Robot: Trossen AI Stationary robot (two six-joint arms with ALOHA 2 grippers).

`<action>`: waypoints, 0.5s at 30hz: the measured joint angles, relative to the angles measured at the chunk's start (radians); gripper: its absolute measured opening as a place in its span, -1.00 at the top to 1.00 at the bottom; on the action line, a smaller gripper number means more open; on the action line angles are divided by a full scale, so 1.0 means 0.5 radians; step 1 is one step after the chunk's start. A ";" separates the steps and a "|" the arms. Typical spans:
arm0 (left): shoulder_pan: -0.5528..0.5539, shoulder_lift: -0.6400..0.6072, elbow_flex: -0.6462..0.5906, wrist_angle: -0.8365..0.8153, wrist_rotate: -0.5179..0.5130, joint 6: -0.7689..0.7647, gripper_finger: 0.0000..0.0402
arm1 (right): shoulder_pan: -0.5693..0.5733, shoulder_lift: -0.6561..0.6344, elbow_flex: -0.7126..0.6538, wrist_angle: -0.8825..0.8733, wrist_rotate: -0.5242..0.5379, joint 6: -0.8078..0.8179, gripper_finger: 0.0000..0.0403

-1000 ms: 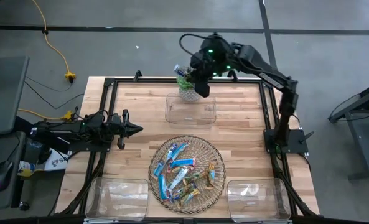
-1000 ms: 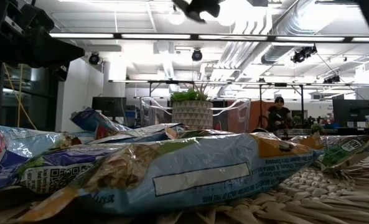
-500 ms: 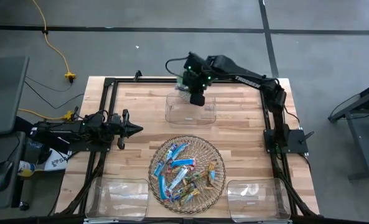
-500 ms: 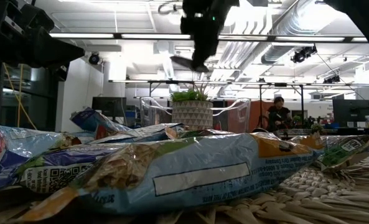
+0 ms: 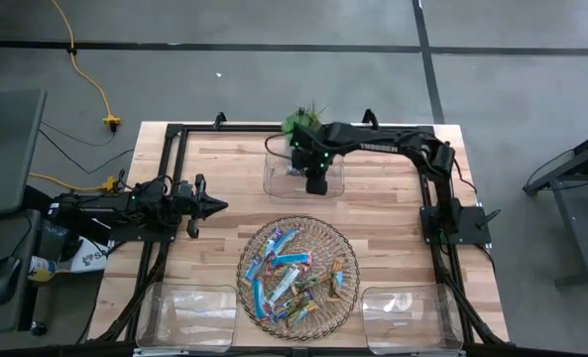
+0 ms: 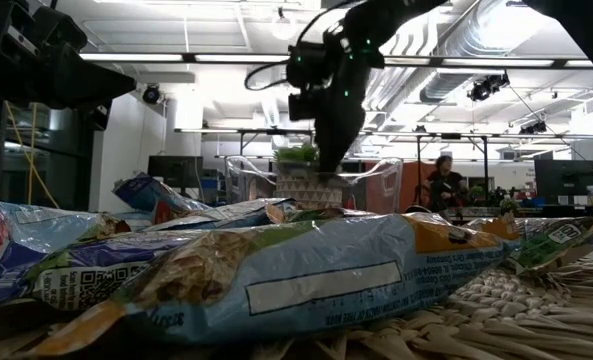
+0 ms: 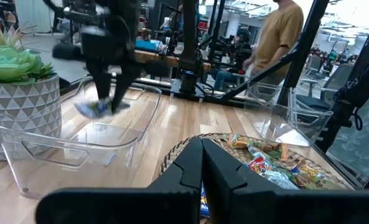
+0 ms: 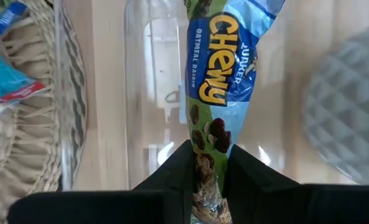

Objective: Pick and place Granola Bars by type
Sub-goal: Put the blue granola bar into the top transparent bin

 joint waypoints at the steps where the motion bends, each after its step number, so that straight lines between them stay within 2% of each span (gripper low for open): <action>1: 0.000 0.000 0.000 0.000 0.000 -0.001 1.00 | 0.008 0.000 -0.038 0.030 0.004 0.000 0.71; 11: 0.000 0.000 -0.001 0.000 0.000 0.000 1.00 | 0.071 0.000 -0.279 0.245 0.040 -0.001 0.71; 15: 0.000 0.000 0.000 0.000 -0.001 0.000 1.00 | 0.081 0.000 -0.322 0.277 0.119 -0.001 0.71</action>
